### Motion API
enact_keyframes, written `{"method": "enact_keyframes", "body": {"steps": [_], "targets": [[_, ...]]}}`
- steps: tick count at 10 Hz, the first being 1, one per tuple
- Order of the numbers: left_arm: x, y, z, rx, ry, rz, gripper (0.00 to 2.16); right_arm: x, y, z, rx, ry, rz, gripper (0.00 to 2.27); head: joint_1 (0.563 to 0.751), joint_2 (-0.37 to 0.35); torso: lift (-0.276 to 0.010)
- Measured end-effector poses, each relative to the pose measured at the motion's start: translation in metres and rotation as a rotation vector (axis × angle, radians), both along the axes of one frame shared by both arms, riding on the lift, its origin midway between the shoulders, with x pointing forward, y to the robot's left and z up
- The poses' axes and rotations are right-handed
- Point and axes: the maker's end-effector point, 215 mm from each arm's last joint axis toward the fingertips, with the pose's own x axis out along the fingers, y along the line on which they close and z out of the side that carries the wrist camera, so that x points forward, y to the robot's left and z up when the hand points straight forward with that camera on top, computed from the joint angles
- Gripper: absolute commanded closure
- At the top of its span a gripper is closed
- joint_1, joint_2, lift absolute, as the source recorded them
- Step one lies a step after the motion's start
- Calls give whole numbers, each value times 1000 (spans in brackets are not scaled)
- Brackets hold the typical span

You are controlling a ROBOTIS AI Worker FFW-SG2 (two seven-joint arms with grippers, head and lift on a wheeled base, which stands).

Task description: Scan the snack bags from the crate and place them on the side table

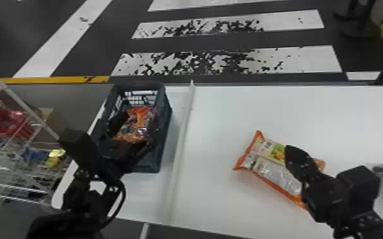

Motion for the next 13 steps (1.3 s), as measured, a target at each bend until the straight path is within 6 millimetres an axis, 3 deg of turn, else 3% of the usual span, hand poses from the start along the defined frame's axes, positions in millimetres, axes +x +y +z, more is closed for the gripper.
{"method": "enact_keyframes", "body": {"steps": [2,8,13], "targets": [[-1,-1,-2,-3,3,0,70,5,13,-11,-2,26,52,2263,695,249,-50],[-3,-1,-7,-7,14,1,76,-16,77,-54,-41,161,268,2263,695,335,-50],[-3,-2,-10,-13,19,-1,76,-6,97,-94,-155,211,324,2263,695,350,-50]]}}
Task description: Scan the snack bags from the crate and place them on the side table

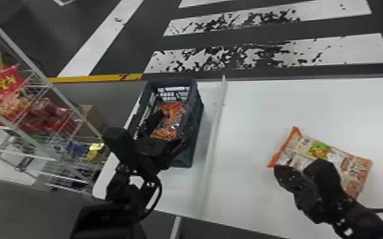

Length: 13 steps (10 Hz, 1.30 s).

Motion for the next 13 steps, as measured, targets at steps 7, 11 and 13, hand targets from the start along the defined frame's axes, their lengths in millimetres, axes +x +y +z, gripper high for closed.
{"method": "enact_keyframes", "body": {"steps": [7,11,13], "targets": [[2,-4,-4,-11,5,-7,76,37,-32,-30,-239,-50,-65,2263,695,303,-50],[2,-8,-4,-13,7,-14,80,60,-59,-31,-307,-59,-159,2263,695,261,-50],[2,-8,-4,-11,9,-17,80,65,-67,-33,-322,-52,-188,2263,695,245,-50]]}}
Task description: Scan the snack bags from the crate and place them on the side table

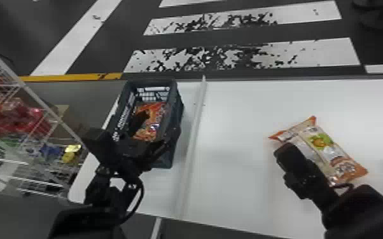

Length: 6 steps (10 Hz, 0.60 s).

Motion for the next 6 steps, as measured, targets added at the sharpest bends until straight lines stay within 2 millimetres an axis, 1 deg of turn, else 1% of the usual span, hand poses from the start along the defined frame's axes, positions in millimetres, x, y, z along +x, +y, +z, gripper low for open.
{"method": "enact_keyframes", "body": {"steps": [1,2,3,4,6], "targets": [[0,0,0,0,0,-1,80,0,3,1,2,-1,5,2263,695,245,-50],[1,-1,0,-1,0,-2,80,1,10,2,5,-7,16,2263,695,251,-50],[1,-2,0,-2,1,-3,80,7,14,3,5,-16,17,2263,695,256,-50],[1,-3,0,-2,1,-5,80,14,12,5,-1,-30,11,2263,695,252,-50],[1,-4,0,-2,1,-6,80,28,2,7,-20,-47,-14,2263,695,239,-50]]}}
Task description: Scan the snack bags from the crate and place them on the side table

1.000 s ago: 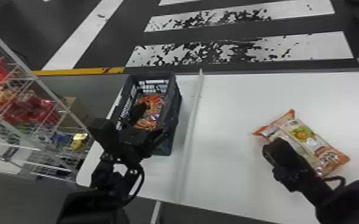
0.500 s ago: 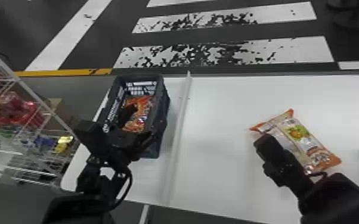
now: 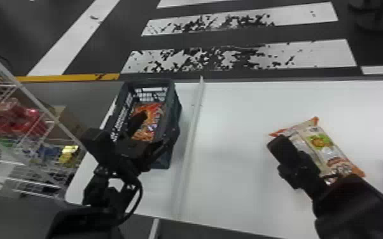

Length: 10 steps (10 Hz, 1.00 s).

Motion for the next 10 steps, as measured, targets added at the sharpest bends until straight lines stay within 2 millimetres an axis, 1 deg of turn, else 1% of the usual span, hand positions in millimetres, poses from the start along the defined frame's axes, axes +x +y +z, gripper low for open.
{"method": "enact_keyframes", "body": {"steps": [2,5,8,10], "targets": [[1,1,1,1,-3,1,80,10,-17,-2,-35,-14,-43,2263,695,221,-50],[2,1,1,1,-4,2,80,18,-35,-2,-45,-17,-78,2263,695,195,-50],[1,0,1,0,-2,1,80,16,-57,-8,-50,-4,-114,2263,695,170,-50],[1,0,1,-1,-2,0,80,9,-63,-10,-36,7,-120,2263,695,162,-50]]}}
